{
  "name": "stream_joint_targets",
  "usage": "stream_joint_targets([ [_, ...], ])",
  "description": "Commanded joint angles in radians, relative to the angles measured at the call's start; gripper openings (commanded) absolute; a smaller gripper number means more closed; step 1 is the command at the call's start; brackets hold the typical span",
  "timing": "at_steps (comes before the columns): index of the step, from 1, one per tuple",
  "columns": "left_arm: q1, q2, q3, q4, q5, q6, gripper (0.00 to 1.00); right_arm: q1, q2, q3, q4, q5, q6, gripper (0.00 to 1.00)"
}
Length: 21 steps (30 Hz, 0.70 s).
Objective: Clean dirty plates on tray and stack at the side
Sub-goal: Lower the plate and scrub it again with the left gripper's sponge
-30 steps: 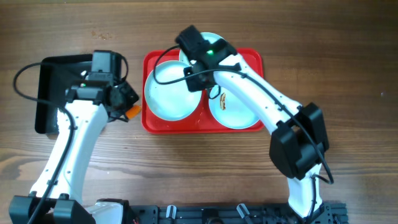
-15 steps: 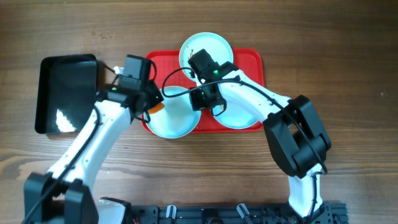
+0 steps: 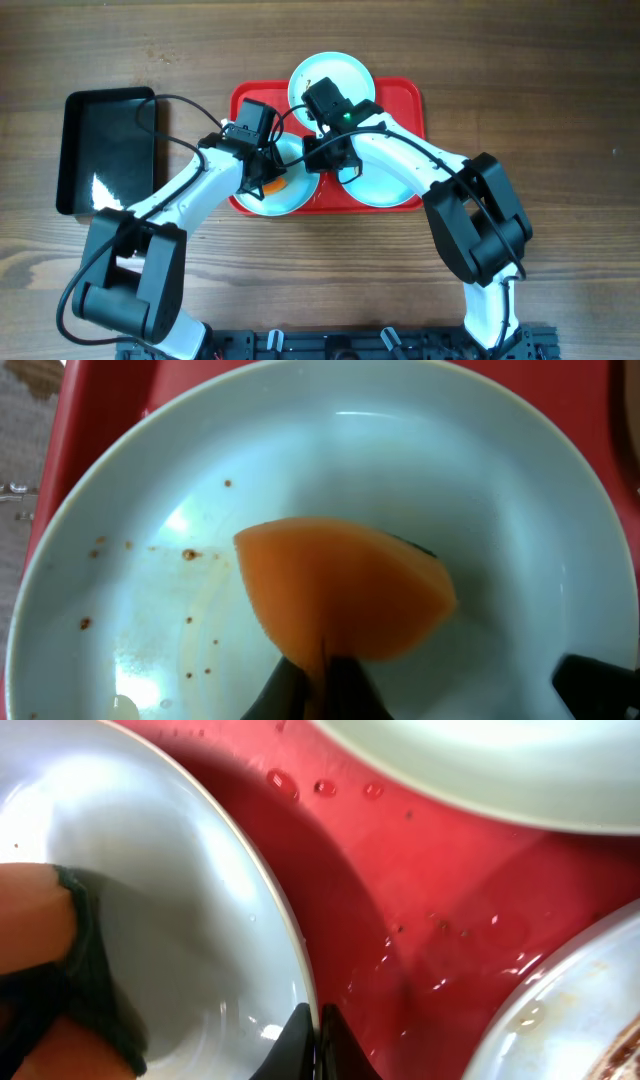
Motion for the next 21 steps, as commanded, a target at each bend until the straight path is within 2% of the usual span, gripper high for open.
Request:
stream_joint_targets([
  [1,-0.004,0.027,-0.011,0.023,0.005,0.016,0.04,-0.011,-0.010,-0.003,0.019,0.092,0.025,0.04],
  [17,-0.004,0.082,-0.018,0.134,0.005,0.069,0.04,-0.026,0.006,-0.028,0.034,0.116,-0.003,0.04],
  [21,-0.003,0.120,-0.018,0.132,-0.047,0.072,0.06,-0.026,0.021,-0.029,0.031,0.092,-0.002,0.04],
])
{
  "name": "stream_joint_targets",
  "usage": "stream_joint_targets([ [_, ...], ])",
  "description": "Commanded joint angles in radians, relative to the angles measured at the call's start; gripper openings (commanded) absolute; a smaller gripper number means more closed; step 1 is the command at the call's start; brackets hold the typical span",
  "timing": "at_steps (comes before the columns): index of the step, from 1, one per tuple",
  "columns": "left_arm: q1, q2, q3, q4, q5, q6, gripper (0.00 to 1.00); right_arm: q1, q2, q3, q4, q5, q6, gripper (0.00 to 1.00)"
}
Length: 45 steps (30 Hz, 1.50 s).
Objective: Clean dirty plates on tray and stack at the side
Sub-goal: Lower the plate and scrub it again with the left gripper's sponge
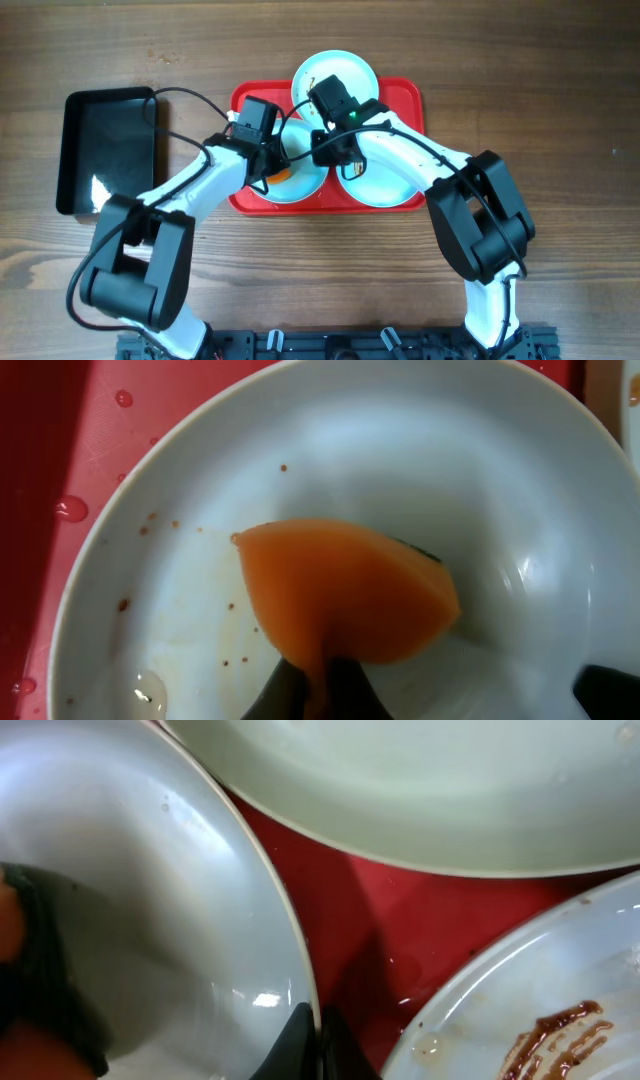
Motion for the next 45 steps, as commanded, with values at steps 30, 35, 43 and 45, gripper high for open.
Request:
stream_joint_targets([
  [30,-0.006,-0.077,-0.013,-0.055,0.010,0.018,0.34,-0.001,0.022,-0.008,0.010,-0.005,-0.006,0.04],
  [35,-0.006,-0.046,-0.013,-0.018,0.044,0.018,0.34,-0.001,0.022,-0.008,0.009,-0.005,-0.006,0.04],
  [43,-0.006,-0.046,-0.013,-0.002,0.058,0.018,0.24,-0.001,0.022,-0.008,0.012,-0.004,-0.006,0.04],
  [45,-0.006,-0.046,-0.013,-0.002,0.058,0.019,0.18,-0.001,0.022,-0.008,0.013,-0.005,-0.005,0.04],
])
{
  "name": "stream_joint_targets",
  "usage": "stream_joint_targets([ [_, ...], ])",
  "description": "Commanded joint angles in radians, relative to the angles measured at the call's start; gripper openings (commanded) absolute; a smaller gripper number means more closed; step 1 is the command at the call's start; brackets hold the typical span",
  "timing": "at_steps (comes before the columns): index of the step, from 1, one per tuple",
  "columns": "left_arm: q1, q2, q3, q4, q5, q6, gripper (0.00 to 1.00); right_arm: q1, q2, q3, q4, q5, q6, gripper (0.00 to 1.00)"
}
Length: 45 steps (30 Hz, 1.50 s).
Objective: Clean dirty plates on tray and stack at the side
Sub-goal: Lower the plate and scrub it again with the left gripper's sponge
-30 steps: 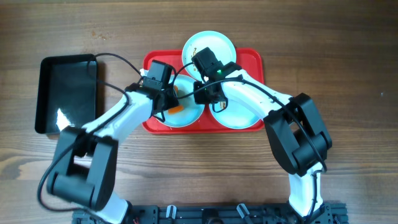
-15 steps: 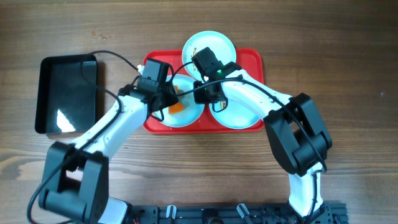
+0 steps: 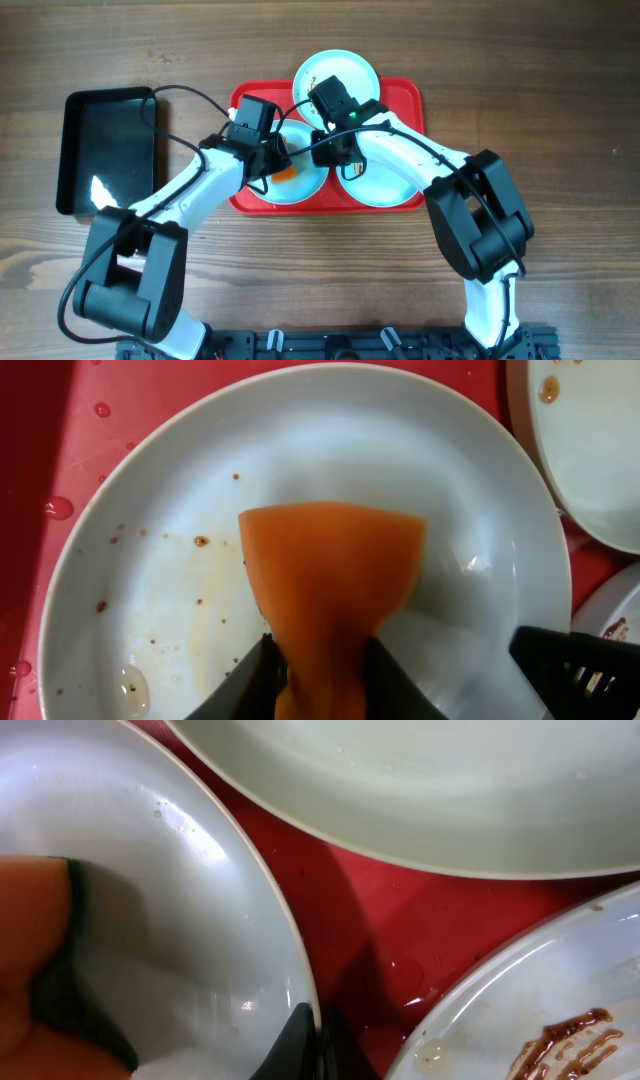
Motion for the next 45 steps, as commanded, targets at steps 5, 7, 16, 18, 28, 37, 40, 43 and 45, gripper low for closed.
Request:
stream_joint_targets([
  [5,-0.006,0.011,-0.007,0.002,0.013,0.001,0.17,0.000,0.015,-0.008,0.005,0.000,-0.005,0.04],
  [7,-0.006,0.012,-0.010,0.003,0.013,0.001,0.16,0.000,0.015,-0.008,0.005,-0.001,-0.005,0.04],
  [16,-0.005,0.016,-0.043,-0.004,-0.119,0.001,0.04,0.000,0.015,-0.008,0.005,-0.008,-0.004,0.04],
  [18,-0.005,0.025,-0.058,0.005,-0.124,0.003,0.04,0.000,0.015,-0.008,0.005,-0.008,-0.004,0.04],
  [28,0.029,0.059,-0.087,-0.072,-0.354,0.008,0.04,0.000,0.015,-0.008,-0.006,-0.015,-0.006,0.04],
  [37,0.041,-0.080,-0.023,-0.152,-0.388,0.000,0.04,0.000,0.015,-0.008,-0.006,-0.015,-0.006,0.04],
  [40,0.040,-0.149,-0.020,-0.137,-0.290,0.000,0.04,0.000,0.015,-0.008,-0.006,-0.015,-0.006,0.04],
  [43,0.040,-0.187,-0.020,-0.125,-0.191,0.001,0.23,0.000,0.015,-0.008,-0.006,-0.015,-0.006,0.04],
  [45,0.040,-0.191,-0.020,-0.117,-0.132,0.000,0.34,0.000,0.015,-0.008,-0.006,-0.015,-0.006,0.04],
])
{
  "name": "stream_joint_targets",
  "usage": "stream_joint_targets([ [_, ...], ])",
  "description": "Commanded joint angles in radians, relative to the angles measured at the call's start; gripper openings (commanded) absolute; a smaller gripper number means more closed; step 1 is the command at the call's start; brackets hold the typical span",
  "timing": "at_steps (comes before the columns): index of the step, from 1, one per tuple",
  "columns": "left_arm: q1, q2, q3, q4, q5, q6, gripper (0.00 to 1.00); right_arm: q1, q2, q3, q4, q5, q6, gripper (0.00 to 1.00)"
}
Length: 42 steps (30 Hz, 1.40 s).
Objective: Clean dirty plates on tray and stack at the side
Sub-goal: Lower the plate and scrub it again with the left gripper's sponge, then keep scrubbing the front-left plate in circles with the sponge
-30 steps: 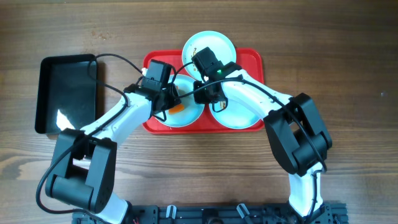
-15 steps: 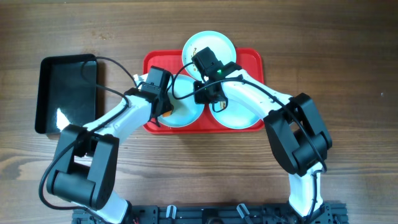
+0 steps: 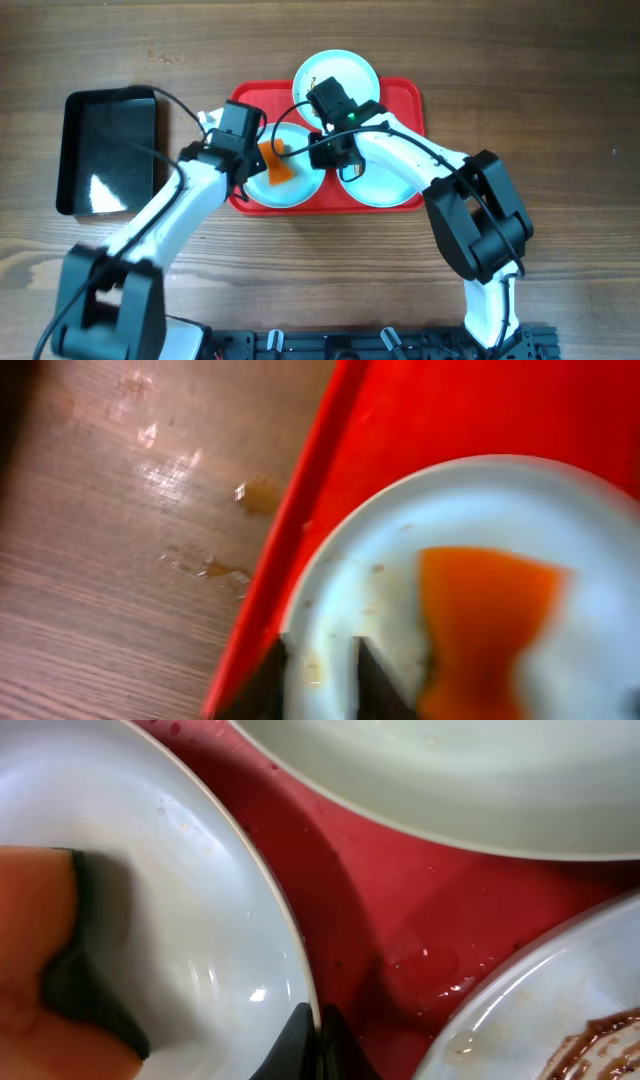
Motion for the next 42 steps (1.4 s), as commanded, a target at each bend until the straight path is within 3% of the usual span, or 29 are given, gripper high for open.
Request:
stream_joint_targets([
  [1,0.004,-0.028,0.017,0.016,0.154,-0.002,0.34,-0.004,0.015,-0.008,-0.001,0.026,-0.006,0.04],
  [5,-0.001,0.003,0.017,0.040,0.222,-0.002,0.35,-0.004,0.015,-0.008,0.005,0.025,-0.003,0.04],
  [21,-0.057,0.155,0.017,0.153,0.255,-0.009,0.40,-0.004,0.015,-0.008,0.006,0.025,-0.003,0.04],
  [27,-0.058,0.155,0.017,0.157,0.255,-0.008,0.32,-0.004,0.015,-0.008,0.006,0.025,-0.003,0.04],
  [35,-0.057,0.204,0.017,0.159,0.239,-0.001,0.33,-0.004,0.015,-0.008,0.005,0.025,-0.003,0.04],
  [38,-0.057,0.210,0.017,0.142,0.189,-0.001,0.10,-0.004,0.015,-0.008,0.003,0.025,-0.004,0.04],
  [40,-0.057,0.210,0.017,0.133,0.161,0.000,0.04,-0.004,0.015,-0.008,0.003,0.025,-0.004,0.04],
  [42,-0.056,0.209,0.017,0.119,0.129,-0.001,0.04,-0.004,0.015,-0.008,0.003,0.025,-0.004,0.04],
])
